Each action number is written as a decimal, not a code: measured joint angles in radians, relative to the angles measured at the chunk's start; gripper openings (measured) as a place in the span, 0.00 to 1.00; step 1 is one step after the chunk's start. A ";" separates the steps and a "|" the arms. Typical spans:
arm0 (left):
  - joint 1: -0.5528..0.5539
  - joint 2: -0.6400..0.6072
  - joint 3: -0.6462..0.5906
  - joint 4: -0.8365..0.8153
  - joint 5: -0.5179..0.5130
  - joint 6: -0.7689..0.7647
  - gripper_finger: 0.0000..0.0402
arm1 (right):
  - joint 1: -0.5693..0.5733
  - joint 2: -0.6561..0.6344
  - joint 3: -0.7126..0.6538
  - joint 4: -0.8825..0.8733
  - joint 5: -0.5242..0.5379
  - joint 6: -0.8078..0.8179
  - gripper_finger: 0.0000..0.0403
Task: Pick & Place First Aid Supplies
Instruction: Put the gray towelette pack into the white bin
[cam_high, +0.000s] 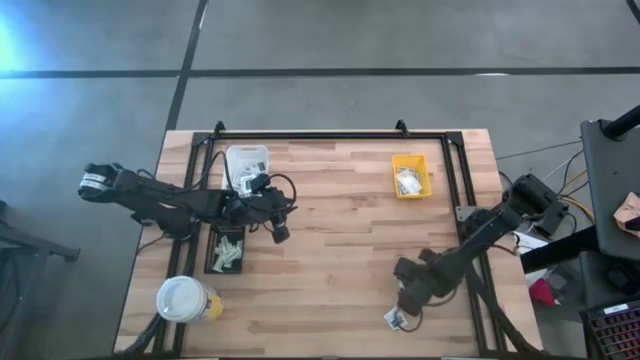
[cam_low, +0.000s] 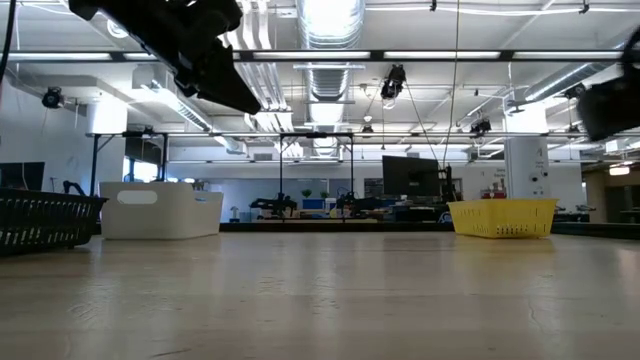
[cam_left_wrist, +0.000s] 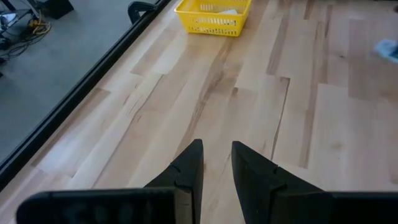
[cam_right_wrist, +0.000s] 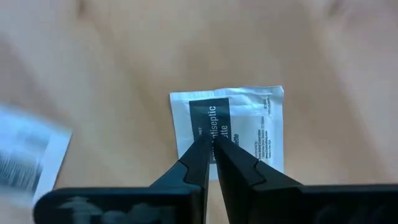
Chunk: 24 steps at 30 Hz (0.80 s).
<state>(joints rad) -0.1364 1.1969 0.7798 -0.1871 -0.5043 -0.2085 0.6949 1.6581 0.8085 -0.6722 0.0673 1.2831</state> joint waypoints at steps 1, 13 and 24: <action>0.000 0.000 -0.001 0.000 0.005 0.000 0.19 | -0.018 0.000 0.000 0.001 0.018 -0.024 0.07; 0.000 0.000 -0.001 -0.001 0.016 0.000 0.19 | -0.212 0.006 0.000 0.036 0.150 -0.223 0.07; 0.000 0.035 -0.033 0.017 0.025 -0.031 0.19 | -0.341 0.009 -0.003 0.201 0.206 -0.417 0.07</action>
<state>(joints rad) -0.1364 1.2321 0.7470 -0.1702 -0.4789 -0.2390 0.3537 1.6668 0.8056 -0.4717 0.2730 0.8665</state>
